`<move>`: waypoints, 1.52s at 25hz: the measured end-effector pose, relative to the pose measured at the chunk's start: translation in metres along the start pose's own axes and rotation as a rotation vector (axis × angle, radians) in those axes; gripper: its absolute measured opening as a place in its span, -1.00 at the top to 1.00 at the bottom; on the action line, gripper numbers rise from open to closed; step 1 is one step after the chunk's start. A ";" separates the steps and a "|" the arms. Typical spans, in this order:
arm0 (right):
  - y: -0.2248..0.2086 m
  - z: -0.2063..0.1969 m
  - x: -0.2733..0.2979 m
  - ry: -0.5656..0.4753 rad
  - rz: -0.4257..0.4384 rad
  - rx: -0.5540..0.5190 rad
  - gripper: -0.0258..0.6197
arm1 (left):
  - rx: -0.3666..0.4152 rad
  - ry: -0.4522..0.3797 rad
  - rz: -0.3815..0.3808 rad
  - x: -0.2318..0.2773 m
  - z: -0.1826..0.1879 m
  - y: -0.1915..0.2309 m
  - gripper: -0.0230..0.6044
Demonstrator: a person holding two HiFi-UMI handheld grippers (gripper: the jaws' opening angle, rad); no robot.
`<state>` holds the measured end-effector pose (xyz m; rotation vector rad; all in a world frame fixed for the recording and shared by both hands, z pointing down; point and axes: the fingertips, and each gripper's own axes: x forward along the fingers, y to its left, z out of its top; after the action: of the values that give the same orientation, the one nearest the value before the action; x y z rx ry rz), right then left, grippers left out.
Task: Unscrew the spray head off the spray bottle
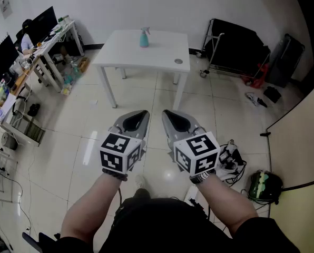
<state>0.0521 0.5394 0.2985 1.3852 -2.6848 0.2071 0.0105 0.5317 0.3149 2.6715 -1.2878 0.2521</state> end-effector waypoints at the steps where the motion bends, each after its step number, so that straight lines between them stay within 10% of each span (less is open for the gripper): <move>1: -0.001 0.000 0.004 0.001 0.000 0.000 0.95 | -0.001 0.000 0.000 0.002 0.000 0.004 0.89; 38: -0.016 0.021 0.185 0.048 -0.071 -0.013 0.95 | -0.020 0.001 -0.084 0.069 0.020 0.173 0.89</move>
<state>-0.0428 0.3783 0.3091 1.4496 -2.5888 0.2136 -0.0816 0.3686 0.3236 2.6997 -1.1684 0.2287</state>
